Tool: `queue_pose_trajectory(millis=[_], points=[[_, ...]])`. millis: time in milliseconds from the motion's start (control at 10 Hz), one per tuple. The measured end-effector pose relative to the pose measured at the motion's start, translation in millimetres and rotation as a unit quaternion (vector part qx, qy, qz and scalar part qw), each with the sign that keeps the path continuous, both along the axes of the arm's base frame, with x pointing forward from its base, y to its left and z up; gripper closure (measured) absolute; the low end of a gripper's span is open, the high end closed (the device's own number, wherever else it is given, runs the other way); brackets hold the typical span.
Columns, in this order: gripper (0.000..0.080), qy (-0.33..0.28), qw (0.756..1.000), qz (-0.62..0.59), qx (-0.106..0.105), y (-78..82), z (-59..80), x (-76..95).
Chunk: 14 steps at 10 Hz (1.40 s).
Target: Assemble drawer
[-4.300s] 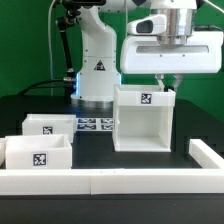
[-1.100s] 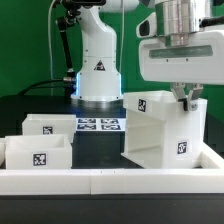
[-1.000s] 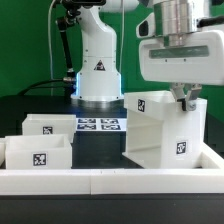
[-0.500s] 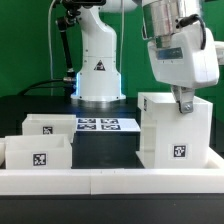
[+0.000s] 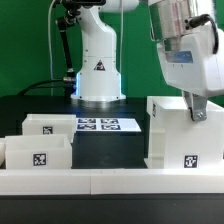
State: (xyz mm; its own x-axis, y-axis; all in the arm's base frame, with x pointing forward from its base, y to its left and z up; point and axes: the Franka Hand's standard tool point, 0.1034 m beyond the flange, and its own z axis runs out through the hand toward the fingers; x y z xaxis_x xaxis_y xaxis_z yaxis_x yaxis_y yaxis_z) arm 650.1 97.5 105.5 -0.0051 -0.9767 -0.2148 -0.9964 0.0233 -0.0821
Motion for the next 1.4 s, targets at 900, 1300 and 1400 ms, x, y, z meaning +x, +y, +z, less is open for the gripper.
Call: queue_pose_trajectory(millis=[900, 1300, 1400], points=[[0.0174, -0.043, 0.983, 0.181, -0.005, 1.4, 16.1, -16.8], [0.0151, -0.075, 0.956, 0.283, -0.007, -4.5, 42.9, -25.0], [0.0151, -0.076, 0.953, 0.294, -0.008, -4.5, 41.1, -25.6]])
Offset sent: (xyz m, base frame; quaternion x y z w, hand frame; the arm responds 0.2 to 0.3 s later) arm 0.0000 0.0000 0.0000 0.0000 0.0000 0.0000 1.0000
